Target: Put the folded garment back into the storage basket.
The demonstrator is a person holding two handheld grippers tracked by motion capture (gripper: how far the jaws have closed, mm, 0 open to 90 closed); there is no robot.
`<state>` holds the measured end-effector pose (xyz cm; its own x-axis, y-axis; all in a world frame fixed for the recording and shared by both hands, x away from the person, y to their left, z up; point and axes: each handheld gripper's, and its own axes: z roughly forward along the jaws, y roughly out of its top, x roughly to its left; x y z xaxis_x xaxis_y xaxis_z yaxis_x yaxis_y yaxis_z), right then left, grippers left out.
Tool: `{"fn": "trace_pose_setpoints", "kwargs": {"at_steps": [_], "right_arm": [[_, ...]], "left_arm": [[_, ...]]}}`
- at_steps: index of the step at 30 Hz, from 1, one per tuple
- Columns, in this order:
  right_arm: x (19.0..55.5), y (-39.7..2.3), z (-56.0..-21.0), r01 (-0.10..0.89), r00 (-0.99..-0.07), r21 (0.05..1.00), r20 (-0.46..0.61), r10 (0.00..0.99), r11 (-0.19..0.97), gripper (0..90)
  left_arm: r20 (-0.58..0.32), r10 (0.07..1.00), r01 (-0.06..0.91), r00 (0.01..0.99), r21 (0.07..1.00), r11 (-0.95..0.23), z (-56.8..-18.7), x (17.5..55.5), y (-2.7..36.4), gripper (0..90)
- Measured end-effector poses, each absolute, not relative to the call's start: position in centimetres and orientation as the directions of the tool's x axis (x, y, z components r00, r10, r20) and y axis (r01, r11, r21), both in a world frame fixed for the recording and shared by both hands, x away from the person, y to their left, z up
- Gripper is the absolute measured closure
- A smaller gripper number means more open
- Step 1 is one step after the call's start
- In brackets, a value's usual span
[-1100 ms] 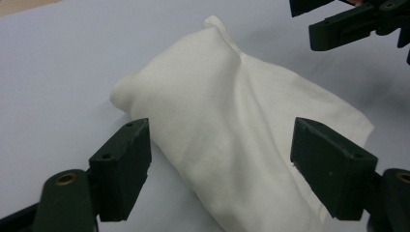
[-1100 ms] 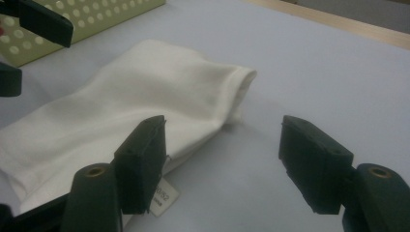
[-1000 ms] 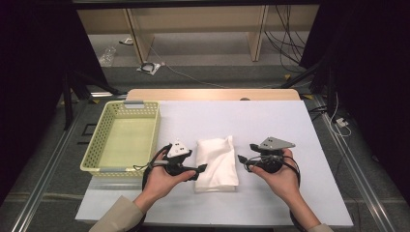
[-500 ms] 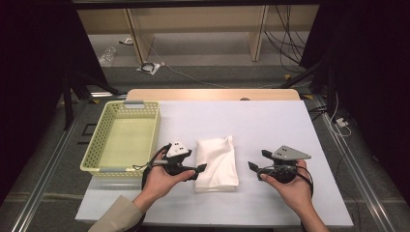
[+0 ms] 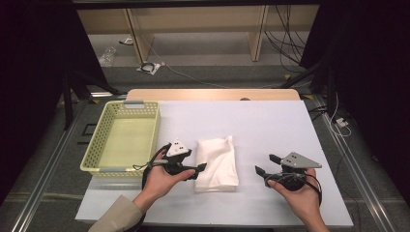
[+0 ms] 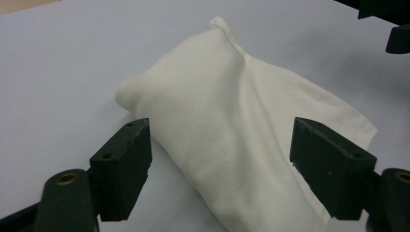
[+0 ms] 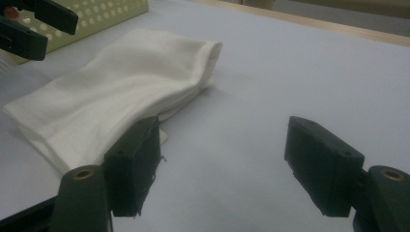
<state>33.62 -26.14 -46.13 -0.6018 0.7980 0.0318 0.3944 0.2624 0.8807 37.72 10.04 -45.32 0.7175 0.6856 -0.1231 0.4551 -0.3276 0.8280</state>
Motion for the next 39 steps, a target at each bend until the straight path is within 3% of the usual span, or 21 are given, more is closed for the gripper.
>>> {"fn": "trace_pose_setpoints", "kwargs": {"at_steps": [10,26,33,39], "right_arm": [[33.3,-26.1,-46.4,0.389,-0.61,0.882,0.029,0.792,0.267,29.7],[33.5,-25.9,-46.4,0.382,-0.606,0.885,0.023,0.795,0.265,29.7],[33.5,-25.8,-46.4,0.389,-0.61,0.881,0.027,0.792,0.27,29.7],[33.5,-25.7,-46.5,0.385,-0.614,0.882,0.026,0.789,0.271,29.7]], "left_arm": [[-0.142,0.714,0.485,0.686,0.82,-0.304,-45.6,38.1,9.9,26.9],[-0.283,0.747,0.64,0.602,0.729,-0.24,-48.8,40.7,8.1,31.9],[-0.245,0.749,0.639,0.616,0.712,-0.292,-49.3,41.1,7.3,37.0],[-0.18,0.752,0.607,0.634,0.718,-0.34,-49.2,40.6,6.5,51.5]]}}
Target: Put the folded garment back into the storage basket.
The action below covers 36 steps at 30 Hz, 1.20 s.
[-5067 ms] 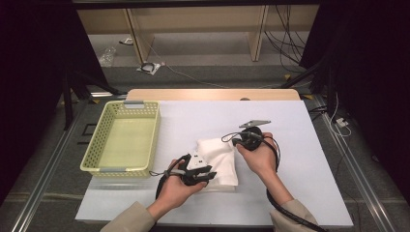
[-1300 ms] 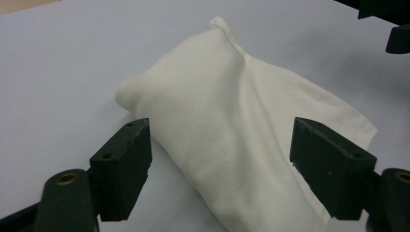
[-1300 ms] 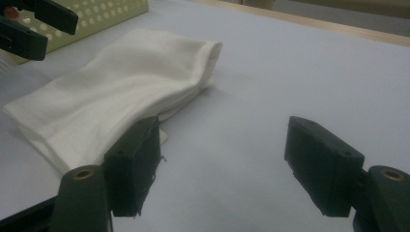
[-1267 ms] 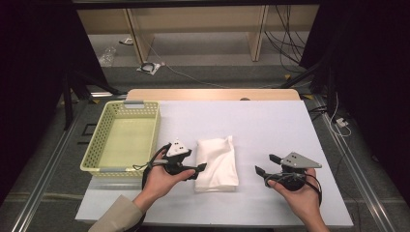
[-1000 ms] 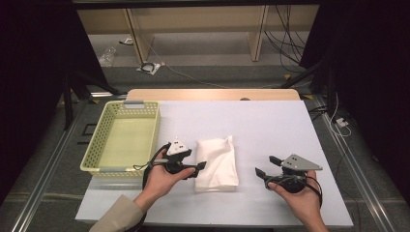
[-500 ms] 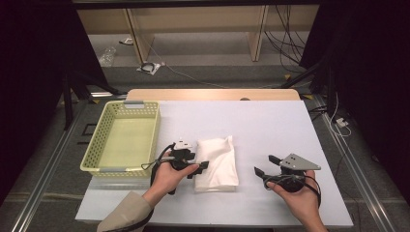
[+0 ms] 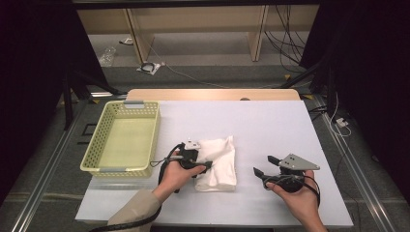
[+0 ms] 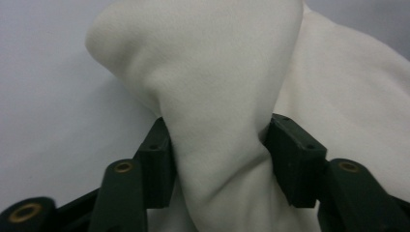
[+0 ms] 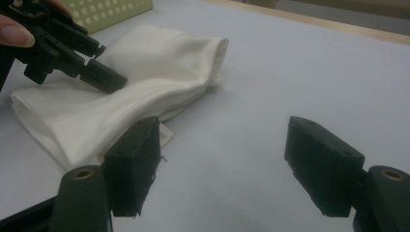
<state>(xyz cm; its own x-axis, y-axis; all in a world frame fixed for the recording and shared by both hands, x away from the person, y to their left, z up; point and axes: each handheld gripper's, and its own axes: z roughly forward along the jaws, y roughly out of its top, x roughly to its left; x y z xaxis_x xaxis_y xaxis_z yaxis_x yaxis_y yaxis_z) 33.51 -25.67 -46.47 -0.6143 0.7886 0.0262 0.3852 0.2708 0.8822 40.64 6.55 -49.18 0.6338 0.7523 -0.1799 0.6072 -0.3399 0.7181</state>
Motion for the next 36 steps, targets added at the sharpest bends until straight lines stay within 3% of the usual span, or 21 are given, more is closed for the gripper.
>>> {"fn": "trace_pose_setpoints", "kwargs": {"at_steps": [1,4,9,22,36], "right_arm": [[33.5,-25.7,-46.5,0.385,-0.614,0.883,0.028,0.789,0.269,29.7],[33.4,-25.7,-46.4,0.387,-0.611,0.883,0.029,0.791,0.267,29.7],[33.5,-25.8,-46.5,0.387,-0.609,0.884,0.033,0.792,0.261,29.6],[33.5,-26.0,-46.5,0.386,-0.607,0.887,0.036,0.794,0.255,29.3],[33.5,-26.0,-46.6,0.385,-0.606,0.89,0.042,0.794,0.246,29.1]], "left_arm": [[-0.177,0.753,0.604,0.634,0.721,-0.34,-49.2,40.6,6.5,58.6],[-0.173,0.755,0.595,0.632,0.733,-0.33,-49.2,40.3,6.3,68.1],[-0.168,0.757,0.572,0.631,0.76,-0.308,-49.4,39.9,6.3,74.3],[-0.232,0.728,0.559,0.646,0.792,-0.244,-47.9,39.5,7.5,76.4],[-0.159,0.729,0.464,0.666,0.853,-0.237,-45.7,38.4,8.4,77.4]]}}
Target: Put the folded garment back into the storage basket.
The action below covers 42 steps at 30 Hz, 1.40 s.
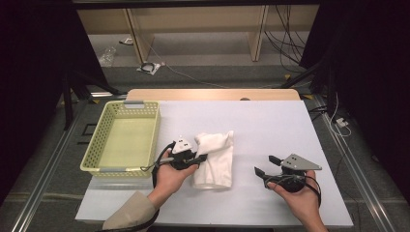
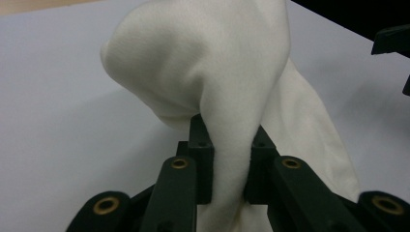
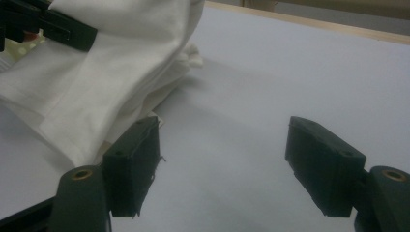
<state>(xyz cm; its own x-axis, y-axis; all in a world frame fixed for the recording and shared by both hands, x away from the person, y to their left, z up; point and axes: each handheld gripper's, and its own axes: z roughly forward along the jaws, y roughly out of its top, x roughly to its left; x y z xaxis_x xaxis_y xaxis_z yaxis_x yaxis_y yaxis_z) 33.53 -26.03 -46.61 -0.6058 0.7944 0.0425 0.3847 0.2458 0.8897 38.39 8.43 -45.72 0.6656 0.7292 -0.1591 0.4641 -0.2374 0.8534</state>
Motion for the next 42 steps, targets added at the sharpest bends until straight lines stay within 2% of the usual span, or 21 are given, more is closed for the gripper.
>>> {"fn": "trace_pose_setpoints", "kwargs": {"at_steps": [4,19,42], "right_arm": [[33.5,-26.0,-46.6,0.382,-0.607,0.892,0.044,0.794,0.243,29.0],[33.5,-26.0,-46.5,0.38,-0.605,0.891,0.036,0.796,0.248,29.1],[33.5,-26.0,-46.6,0.378,-0.604,0.892,0.035,0.796,0.248,29.0]], "left_arm": [[-0.175,0.729,0.452,0.662,0.869,-0.201,-45.4,38.3,8.6,77.5],[-0.13,0.747,0.392,0.651,0.901,-0.184,-44.1,38.3,9.3,77.8],[-0.129,0.769,0.362,0.626,0.922,-0.14,-42.8,38.6,10.6,77.9]]}}
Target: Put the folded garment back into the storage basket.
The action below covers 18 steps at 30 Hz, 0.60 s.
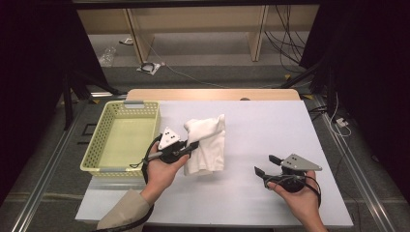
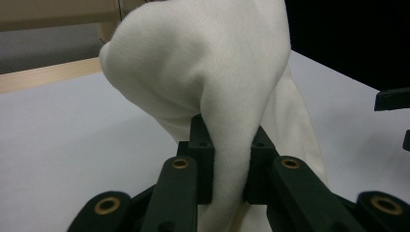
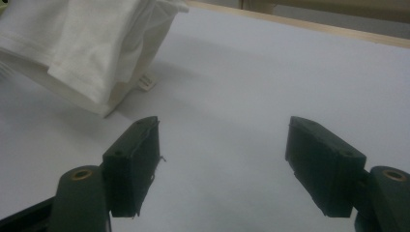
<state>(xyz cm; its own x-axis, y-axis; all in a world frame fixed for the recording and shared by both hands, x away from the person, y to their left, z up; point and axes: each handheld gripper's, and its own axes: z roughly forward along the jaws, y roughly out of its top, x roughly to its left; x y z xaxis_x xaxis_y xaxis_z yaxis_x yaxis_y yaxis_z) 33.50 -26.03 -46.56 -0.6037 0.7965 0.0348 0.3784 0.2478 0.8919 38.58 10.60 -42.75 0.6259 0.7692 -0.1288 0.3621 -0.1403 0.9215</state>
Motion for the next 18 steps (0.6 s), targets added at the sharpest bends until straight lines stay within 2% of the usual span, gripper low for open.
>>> {"fn": "trace_pose_setpoints", "kwargs": {"at_steps": [18], "right_arm": [[33.51,-25.97,-46.59,0.38,-0.606,0.89,0.034,0.795,0.251,29.0]], "left_arm": [[-0.118,0.773,0.35,0.623,0.926,-0.141,-42.28,38.7,10.99,77.9]]}}
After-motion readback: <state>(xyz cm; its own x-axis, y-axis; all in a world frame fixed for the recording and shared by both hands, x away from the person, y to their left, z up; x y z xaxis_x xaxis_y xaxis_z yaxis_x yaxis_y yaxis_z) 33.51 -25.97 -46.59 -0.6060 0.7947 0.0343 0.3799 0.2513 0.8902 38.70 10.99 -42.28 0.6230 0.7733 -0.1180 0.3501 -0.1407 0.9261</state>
